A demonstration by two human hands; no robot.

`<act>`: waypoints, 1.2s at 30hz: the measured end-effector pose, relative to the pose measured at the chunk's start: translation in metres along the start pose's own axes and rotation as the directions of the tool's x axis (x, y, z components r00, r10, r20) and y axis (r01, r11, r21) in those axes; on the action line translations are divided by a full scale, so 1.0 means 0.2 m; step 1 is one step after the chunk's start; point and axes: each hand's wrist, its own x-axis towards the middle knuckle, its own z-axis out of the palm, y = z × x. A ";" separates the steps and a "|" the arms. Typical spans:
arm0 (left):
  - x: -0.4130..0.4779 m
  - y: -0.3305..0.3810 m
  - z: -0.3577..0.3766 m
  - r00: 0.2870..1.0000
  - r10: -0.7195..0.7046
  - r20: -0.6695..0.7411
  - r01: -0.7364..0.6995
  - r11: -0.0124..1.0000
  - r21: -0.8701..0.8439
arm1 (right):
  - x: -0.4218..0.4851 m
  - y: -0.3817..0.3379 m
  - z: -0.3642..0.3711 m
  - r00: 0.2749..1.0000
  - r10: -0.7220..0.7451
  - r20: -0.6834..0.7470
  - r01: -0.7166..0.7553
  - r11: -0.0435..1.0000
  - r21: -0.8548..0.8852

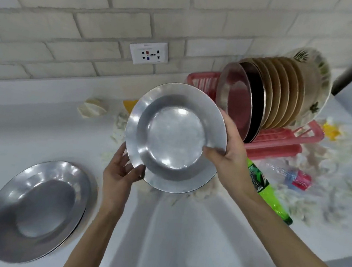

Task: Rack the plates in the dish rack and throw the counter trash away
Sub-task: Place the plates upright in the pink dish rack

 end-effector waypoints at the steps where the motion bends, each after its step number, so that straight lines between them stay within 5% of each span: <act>1: 0.01 0.00 0.05 0.999 0.004 0.033 -0.004 1.000 0.011 | 0.02 -0.03 -0.03 0.999 -0.026 -0.019 0.026 1.000 -0.011; 16: 0.25 -0.02 0.63 0.941 0.037 0.336 -0.124 0.963 0.239 | 0.29 -0.31 -0.39 0.927 -0.353 -0.124 0.316 0.916 -0.249; 24: 0.32 -0.19 0.71 0.833 0.206 0.513 -0.490 0.704 0.513 | 0.48 -0.31 -0.41 0.883 -0.465 -0.062 0.388 0.798 -0.462; 31: 0.32 -0.21 0.69 0.814 0.234 0.531 -0.542 0.633 0.553 | 0.56 -0.20 -0.24 0.844 -0.531 0.078 0.463 0.647 -0.606; 36: 0.31 -0.22 0.70 0.809 0.264 0.526 -0.562 0.613 0.556 | 0.64 -0.07 -0.16 0.873 -0.466 0.146 0.341 0.368 -0.865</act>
